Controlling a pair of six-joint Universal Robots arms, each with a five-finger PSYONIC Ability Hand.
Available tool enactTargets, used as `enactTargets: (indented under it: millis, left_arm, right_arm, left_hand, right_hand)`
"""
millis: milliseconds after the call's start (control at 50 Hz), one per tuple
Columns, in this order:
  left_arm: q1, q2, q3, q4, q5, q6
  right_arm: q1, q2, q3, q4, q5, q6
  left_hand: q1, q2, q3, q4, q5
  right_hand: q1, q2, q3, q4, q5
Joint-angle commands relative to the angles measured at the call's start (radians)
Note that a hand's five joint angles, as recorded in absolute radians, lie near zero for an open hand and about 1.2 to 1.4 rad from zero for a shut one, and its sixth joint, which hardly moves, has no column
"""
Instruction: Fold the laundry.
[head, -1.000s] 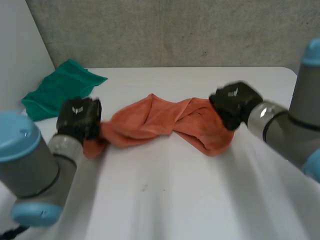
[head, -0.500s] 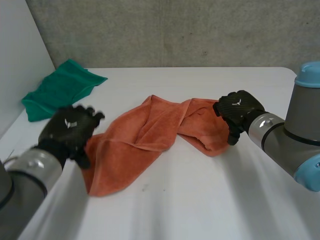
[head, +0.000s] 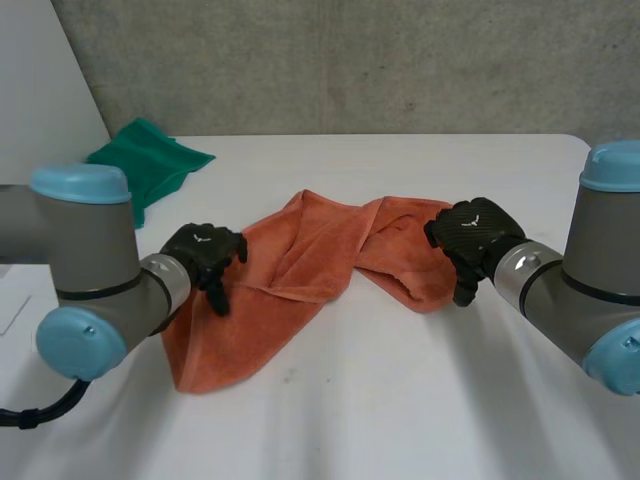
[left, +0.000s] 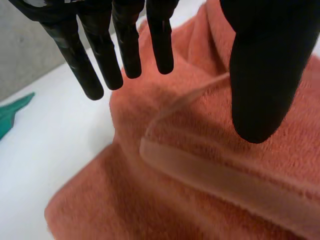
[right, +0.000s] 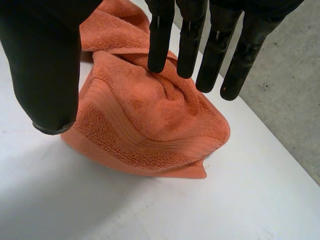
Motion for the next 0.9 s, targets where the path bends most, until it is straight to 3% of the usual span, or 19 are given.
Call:
enactTargets:
  millis: [20,120,240,320,400,600,700,900]
  left_arm:
    - [-0.039,-0.077,0.066,-0.008,-0.074,0.004]
    - [-0.042,-0.105,0.084,-0.009,-0.093,0.018]
    - [-0.049,-0.12,0.092,-0.009,-0.091,0.073]
    - [-0.059,-0.113,0.092,-0.009,-0.096,0.09]
    - [-0.076,-0.067,0.09,0.014,-0.125,0.09]
    - [-0.124,0.277,0.055,0.103,-0.156,0.093]
    - [-0.124,0.395,0.055,0.103,-0.152,0.107]
    - [-0.148,0.568,0.046,0.106,-0.151,0.156]
  right_arm:
    - [0.0,0.017,0.001,0.001,0.001,0.0]
    - [0.0,0.016,0.003,-0.001,0.001,-0.001]
    - [0.0,0.019,0.003,-0.004,0.002,-0.006]
    - [-0.003,0.017,0.003,-0.007,0.003,-0.008]
    - [-0.011,0.014,-0.004,-0.008,0.003,-0.006]
    - [-0.011,0.005,-0.023,-0.019,0.041,0.043]
    - [-0.029,0.007,-0.056,-0.016,0.035,0.194]
    - [-0.052,0.033,-0.146,-0.021,0.012,0.437]
  left_hand:
    - [0.044,0.05,0.051,0.056,0.058]
    - [0.126,0.132,0.133,0.138,0.14]
    - [0.513,0.519,0.52,0.525,0.527]
    - [0.927,0.933,0.934,0.939,0.941]
    - [0.927,0.934,0.934,0.94,0.941]
    - [0.927,0.934,0.934,0.94,0.941]
    - [0.927,0.934,0.934,0.94,0.941]
    - [0.927,0.934,0.934,0.94,0.941]
  right_hand:
    - [0.075,0.005,0.021,0.018,0.034]
    - [0.072,0.002,0.018,0.015,0.031]
    - [0.069,-0.001,0.015,0.012,0.028]
    - [0.069,-0.001,0.015,0.012,0.028]
    - [0.069,-0.001,0.015,0.012,0.028]
    - [-0.077,-0.148,-0.132,-0.134,-0.118]
    - [-0.288,-0.358,-0.342,-0.345,-0.328]
    - [-0.288,-0.358,-0.342,-0.345,-0.328]
